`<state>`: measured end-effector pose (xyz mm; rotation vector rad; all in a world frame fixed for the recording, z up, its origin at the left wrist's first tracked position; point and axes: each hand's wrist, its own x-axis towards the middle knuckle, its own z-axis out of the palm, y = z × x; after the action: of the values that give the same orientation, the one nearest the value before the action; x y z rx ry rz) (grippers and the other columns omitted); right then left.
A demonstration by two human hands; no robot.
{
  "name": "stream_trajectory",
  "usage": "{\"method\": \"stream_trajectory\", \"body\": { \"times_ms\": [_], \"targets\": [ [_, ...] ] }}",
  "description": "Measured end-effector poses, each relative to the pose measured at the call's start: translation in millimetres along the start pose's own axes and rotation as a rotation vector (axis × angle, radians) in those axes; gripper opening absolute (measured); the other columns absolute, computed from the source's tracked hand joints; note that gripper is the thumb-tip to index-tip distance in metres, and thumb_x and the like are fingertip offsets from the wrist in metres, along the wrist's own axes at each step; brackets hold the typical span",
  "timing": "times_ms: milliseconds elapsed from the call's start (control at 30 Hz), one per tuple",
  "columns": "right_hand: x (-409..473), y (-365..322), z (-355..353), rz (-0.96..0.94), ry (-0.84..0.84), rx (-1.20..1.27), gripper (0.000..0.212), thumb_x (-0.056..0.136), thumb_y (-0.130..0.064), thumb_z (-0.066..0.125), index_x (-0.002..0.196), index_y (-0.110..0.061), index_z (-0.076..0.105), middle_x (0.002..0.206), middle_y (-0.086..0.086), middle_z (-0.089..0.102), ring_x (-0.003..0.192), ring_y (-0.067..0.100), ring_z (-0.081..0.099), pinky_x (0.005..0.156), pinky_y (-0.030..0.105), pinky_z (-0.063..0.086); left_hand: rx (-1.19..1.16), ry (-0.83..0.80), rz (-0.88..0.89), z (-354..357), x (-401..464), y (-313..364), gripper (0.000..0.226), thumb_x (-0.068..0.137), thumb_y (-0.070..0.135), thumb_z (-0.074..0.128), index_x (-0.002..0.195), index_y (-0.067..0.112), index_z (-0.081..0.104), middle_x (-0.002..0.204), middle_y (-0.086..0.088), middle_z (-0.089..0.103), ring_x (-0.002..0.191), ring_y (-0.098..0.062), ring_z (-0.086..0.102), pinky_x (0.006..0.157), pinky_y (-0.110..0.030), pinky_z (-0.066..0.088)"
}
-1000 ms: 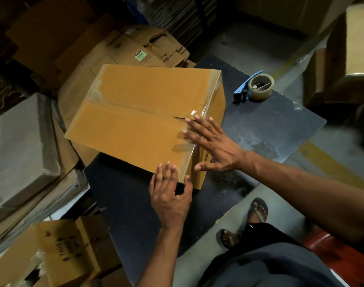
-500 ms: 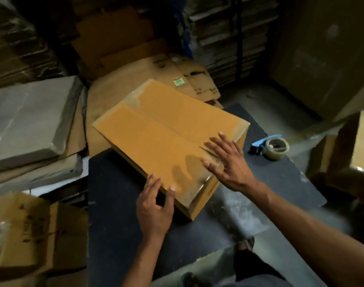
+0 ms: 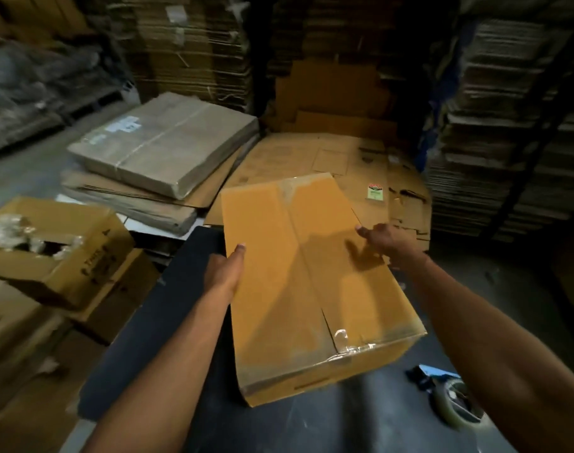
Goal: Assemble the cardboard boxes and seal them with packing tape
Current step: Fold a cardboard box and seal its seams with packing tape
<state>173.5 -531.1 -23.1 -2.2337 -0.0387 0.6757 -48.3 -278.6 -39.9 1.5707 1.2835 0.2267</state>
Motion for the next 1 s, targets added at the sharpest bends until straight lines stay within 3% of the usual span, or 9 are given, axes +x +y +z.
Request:
{"method": "stream_trajectory", "body": {
  "times_ms": [67, 167, 333, 533, 600, 667, 833, 900, 1000],
  "targets": [
    [11, 4, 8, 0.044, -0.014, 0.055, 0.072, 0.093, -0.063, 0.063, 0.137, -0.007, 0.053, 0.131, 0.016, 0.059, 0.111, 0.032, 0.058, 0.09, 0.047, 0.052, -0.068, -0.054, -0.032, 2, -3, 4, 0.053, 0.097, 0.054, 0.063, 0.122, 0.007, 0.059, 0.119, -0.011, 0.063, 0.104, -0.035, 0.063, 0.093, -0.041, 0.051],
    [6, 6, 23, 0.052, -0.03, 0.152, 0.07, 0.088, -0.062, 0.07, 0.13, -0.009, 0.054, 0.118, 0.014, 0.061, 0.103, 0.032, 0.062, 0.088, 0.048, 0.057, -0.019, -0.098, -0.001, -3, -13, 2, 0.044, 0.089, 0.051, 0.07, 0.115, 0.016, 0.07, 0.108, -0.006, 0.072, 0.092, -0.03, 0.068, 0.093, -0.044, 0.058],
    [-37, -3, 9, -0.108, 0.046, 0.186, 0.061, 0.086, -0.062, 0.071, 0.115, -0.01, 0.062, 0.11, 0.012, 0.064, 0.098, 0.03, 0.062, 0.086, 0.046, 0.055, 0.03, 0.007, 0.13, -27, -35, 15, 0.044, 0.078, 0.053, 0.068, 0.104, 0.018, 0.071, 0.099, -0.005, 0.073, 0.092, -0.032, 0.069, 0.091, -0.042, 0.059],
    [-119, -1, -53, -0.136, 0.166, 0.314, 0.075, 0.069, -0.074, 0.078, 0.118, -0.018, 0.065, 0.11, 0.011, 0.069, 0.097, 0.031, 0.068, 0.077, 0.045, 0.058, -0.049, -0.126, 0.386, -67, -71, 65, 0.038, 0.083, 0.054, 0.074, 0.107, 0.025, 0.071, 0.097, 0.003, 0.074, 0.088, -0.021, 0.069, 0.072, -0.031, 0.052],
    [-155, 10, -77, -0.184, 0.218, 0.364, 0.056, 0.078, -0.065, 0.078, 0.111, -0.02, 0.073, 0.104, 0.012, 0.074, 0.091, 0.028, 0.071, 0.08, 0.045, 0.059, -0.076, -0.185, 0.466, -65, -79, 80, 0.031, 0.085, 0.051, 0.074, 0.106, 0.029, 0.074, 0.095, 0.006, 0.076, 0.086, -0.018, 0.071, 0.068, -0.03, 0.05],
    [-191, 20, -96, -0.214, 0.284, 0.379, 0.037, 0.091, -0.051, 0.072, 0.106, -0.017, 0.076, 0.094, 0.012, 0.073, 0.081, 0.024, 0.069, 0.077, 0.04, 0.057, -0.077, -0.246, 0.54, -52, -97, 92, 0.035, 0.081, 0.057, 0.074, 0.103, 0.03, 0.074, 0.092, 0.006, 0.076, 0.085, -0.019, 0.072, 0.073, -0.033, 0.055],
    [-264, 70, -164, -0.171, 0.611, 0.366, 0.038, 0.087, -0.052, 0.076, 0.098, -0.016, 0.076, 0.086, 0.003, 0.078, 0.076, 0.023, 0.074, 0.078, 0.043, 0.061, -0.114, -0.42, 0.659, 27, -148, 114, 0.046, 0.063, 0.069, 0.076, 0.09, 0.033, 0.075, 0.087, 0.004, 0.076, 0.087, -0.028, 0.073, 0.09, -0.055, 0.06],
    [-296, 96, -195, -0.158, 0.724, 0.409, 0.037, 0.089, -0.047, 0.077, 0.099, -0.013, 0.075, 0.095, 0.009, 0.079, 0.088, 0.029, 0.076, 0.083, 0.049, 0.062, -0.105, -0.565, 0.683, 58, -189, 124, 0.051, 0.071, 0.067, 0.078, 0.103, 0.028, 0.075, 0.094, 0.002, 0.074, 0.093, -0.029, 0.071, 0.095, -0.057, 0.057],
    [-349, 144, -236, -0.107, 0.877, 0.391, 0.061, 0.087, -0.055, 0.076, 0.131, -0.012, 0.068, 0.117, 0.011, 0.074, 0.105, 0.028, 0.071, 0.094, 0.047, 0.059, -0.085, -0.788, 0.759, 102, -252, 134, 0.059, 0.092, 0.05, 0.072, 0.142, 0.021, 0.057, 0.113, 0.003, 0.059, 0.102, -0.023, 0.056, 0.093, -0.045, 0.046]
  ]
}}
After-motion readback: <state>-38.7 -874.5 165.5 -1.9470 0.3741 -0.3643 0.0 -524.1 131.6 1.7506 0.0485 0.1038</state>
